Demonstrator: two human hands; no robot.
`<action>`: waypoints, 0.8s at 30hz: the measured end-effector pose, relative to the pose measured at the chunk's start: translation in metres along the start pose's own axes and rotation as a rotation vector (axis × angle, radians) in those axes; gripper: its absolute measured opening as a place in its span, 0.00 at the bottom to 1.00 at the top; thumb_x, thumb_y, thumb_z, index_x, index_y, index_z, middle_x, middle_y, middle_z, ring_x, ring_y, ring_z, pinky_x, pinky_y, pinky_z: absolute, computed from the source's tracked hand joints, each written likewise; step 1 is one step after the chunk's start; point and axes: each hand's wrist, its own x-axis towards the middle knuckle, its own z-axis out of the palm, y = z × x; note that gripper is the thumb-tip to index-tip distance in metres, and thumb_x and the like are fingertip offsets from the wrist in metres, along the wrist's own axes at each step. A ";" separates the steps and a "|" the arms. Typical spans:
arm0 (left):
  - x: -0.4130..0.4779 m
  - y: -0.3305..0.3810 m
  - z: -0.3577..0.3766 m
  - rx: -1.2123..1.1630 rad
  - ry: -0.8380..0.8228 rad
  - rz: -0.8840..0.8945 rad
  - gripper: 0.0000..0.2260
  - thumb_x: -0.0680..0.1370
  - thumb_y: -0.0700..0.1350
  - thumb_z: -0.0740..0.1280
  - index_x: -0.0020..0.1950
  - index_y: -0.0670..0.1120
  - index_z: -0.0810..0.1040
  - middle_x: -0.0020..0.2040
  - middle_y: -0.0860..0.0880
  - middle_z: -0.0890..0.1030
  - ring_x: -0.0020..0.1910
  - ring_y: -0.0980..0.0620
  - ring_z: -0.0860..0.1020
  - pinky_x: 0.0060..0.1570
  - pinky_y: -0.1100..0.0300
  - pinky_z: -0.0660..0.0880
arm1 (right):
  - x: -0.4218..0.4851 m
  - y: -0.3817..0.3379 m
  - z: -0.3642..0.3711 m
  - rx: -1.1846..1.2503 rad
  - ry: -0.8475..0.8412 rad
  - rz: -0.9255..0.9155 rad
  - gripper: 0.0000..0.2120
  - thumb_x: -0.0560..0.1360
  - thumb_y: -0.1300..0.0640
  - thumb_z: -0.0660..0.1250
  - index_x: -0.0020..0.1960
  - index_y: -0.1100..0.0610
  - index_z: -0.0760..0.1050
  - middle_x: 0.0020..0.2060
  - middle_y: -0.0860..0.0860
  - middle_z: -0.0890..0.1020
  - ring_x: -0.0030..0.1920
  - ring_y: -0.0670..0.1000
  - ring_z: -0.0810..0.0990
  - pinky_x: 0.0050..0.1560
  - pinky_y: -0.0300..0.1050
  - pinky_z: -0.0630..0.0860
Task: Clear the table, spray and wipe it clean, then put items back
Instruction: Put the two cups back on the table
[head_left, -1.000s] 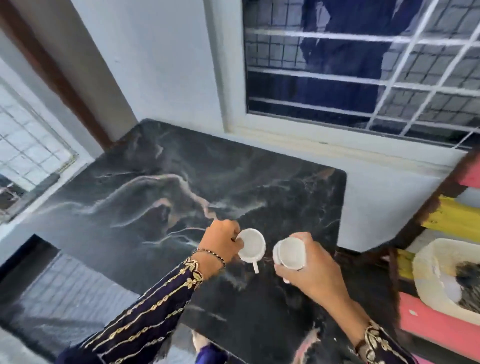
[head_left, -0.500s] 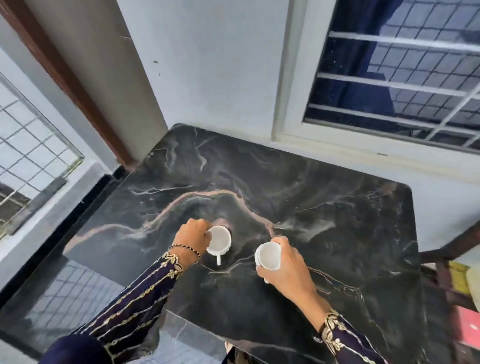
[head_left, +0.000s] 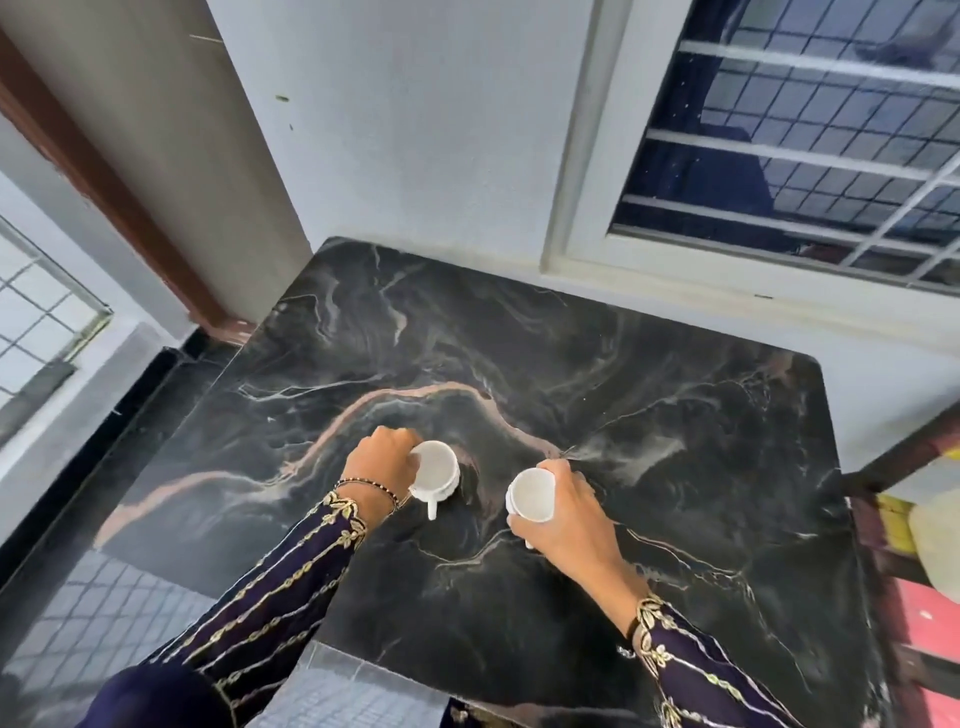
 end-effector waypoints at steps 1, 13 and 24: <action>0.001 -0.001 -0.001 0.005 0.005 0.005 0.11 0.78 0.44 0.62 0.57 0.45 0.79 0.55 0.40 0.81 0.55 0.37 0.78 0.50 0.49 0.75 | 0.000 -0.002 0.001 -0.012 0.002 0.000 0.32 0.69 0.41 0.74 0.66 0.46 0.63 0.59 0.48 0.71 0.64 0.53 0.72 0.48 0.48 0.69; -0.023 0.045 -0.023 0.242 0.249 0.132 0.14 0.82 0.51 0.55 0.58 0.45 0.74 0.55 0.47 0.79 0.51 0.43 0.82 0.37 0.53 0.70 | -0.014 0.011 -0.017 0.038 0.012 -0.060 0.42 0.68 0.32 0.73 0.74 0.47 0.60 0.71 0.45 0.70 0.71 0.50 0.67 0.59 0.55 0.74; -0.081 0.221 0.039 -0.043 0.114 0.321 0.11 0.78 0.55 0.60 0.53 0.54 0.79 0.52 0.52 0.84 0.53 0.45 0.81 0.46 0.53 0.77 | -0.064 0.130 -0.096 0.205 0.154 -0.064 0.31 0.73 0.34 0.70 0.70 0.44 0.64 0.69 0.38 0.73 0.64 0.41 0.75 0.63 0.48 0.76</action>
